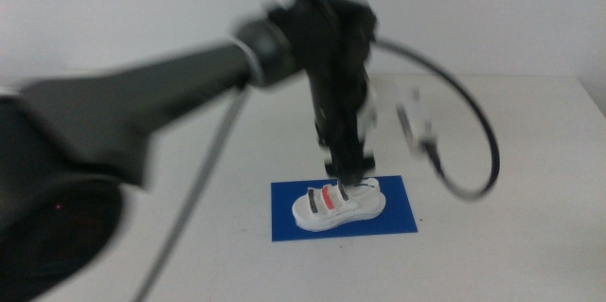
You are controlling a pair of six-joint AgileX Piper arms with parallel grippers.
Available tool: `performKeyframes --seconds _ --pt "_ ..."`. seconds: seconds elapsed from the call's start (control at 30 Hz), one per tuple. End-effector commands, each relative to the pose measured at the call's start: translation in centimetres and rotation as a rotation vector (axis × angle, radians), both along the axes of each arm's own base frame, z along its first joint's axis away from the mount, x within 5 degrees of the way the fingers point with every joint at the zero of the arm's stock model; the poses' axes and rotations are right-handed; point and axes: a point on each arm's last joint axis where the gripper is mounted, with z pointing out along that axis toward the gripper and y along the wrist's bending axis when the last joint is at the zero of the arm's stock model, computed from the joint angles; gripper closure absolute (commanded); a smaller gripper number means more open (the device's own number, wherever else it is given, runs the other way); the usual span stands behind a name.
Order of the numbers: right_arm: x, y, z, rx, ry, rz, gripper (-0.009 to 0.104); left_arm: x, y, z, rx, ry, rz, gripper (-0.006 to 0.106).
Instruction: Use one arm to grab the shoe from the table and place it on the mat.
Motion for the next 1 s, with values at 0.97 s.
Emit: performKeyframes --seconds 0.97 --pt "0.0 0.0 0.0 -0.009 -0.012 0.002 0.016 -24.6 28.9 2.8 -1.055 -0.905 1.054 0.007"
